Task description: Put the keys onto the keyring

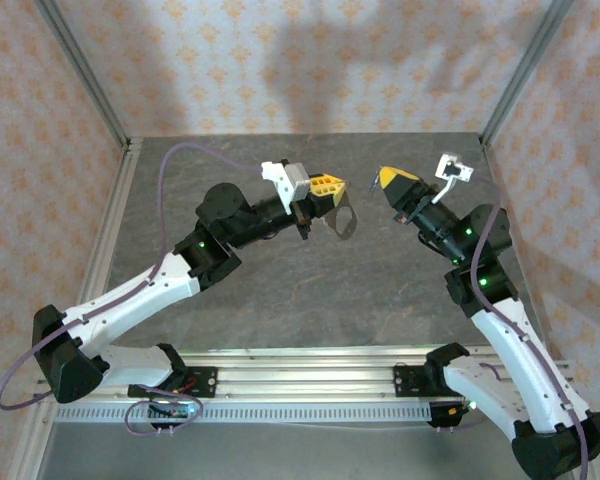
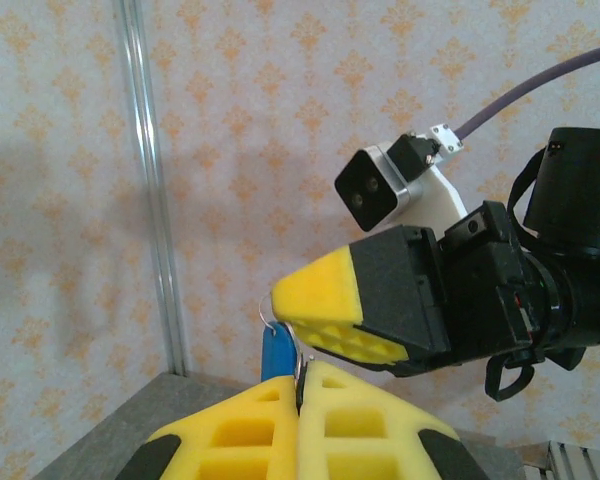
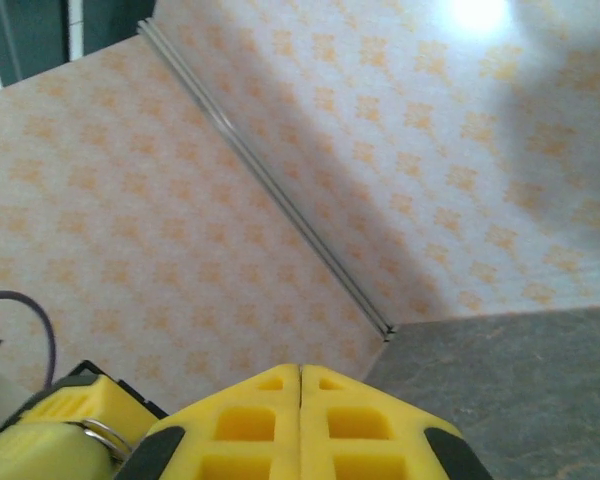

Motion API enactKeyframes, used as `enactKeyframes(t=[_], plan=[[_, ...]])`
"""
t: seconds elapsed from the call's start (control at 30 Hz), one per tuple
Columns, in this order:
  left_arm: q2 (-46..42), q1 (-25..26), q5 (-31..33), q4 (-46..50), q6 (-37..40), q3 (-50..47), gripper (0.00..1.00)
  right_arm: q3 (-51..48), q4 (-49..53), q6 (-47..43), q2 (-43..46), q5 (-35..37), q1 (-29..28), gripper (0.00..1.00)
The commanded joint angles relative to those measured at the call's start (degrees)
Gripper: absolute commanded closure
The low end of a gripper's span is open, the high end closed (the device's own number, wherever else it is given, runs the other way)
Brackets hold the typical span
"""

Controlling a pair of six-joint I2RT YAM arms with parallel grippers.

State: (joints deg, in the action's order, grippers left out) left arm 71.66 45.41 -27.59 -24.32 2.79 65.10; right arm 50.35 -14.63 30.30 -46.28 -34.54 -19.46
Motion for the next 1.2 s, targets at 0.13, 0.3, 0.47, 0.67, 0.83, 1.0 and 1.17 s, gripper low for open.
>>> enactKeyframes(t=[0.13,0.3,0.47,0.67,0.83,1.0,1.17], plan=[[-0.7,0.6,-0.4,-3.5,-1.2,0.1,1.00,3.8,-6.5,1.0,-2.4,-4.5,-3.5,1.00],[-0.6,0.6,-0.4,-3.9,-1.5,0.1,1.00,4.0,-5.2,-0.6,-2.3,-4.9,-6.2,1.00],[-0.5,0.6,-0.4,-3.9,-1.5,0.1,1.00,3.5,-4.6,-1.2,-1.4,-4.7,-7.3,1.00],[-0.2,0.6,-0.4,-4.0,-1.6,0.2,1.00,3.5,-4.6,-1.1,-1.2,-5.2,-8.2,1.00],[0.1,0.6,-0.5,-4.2,-1.7,0.4,1.00,3.9,-5.0,-1.1,-1.7,-5.4,-8.8,1.00],[0.4,0.6,-0.9,-4.3,-1.9,0.5,1.00,4.1,-6.3,-0.7,-2.3,-5.3,-9.0,1.00],[0.7,0.6,-1.1,-4.5,-2.0,0.5,1.00,4.7,-6.8,-0.7,-2.7,-5.6,-9.2,1.00]])
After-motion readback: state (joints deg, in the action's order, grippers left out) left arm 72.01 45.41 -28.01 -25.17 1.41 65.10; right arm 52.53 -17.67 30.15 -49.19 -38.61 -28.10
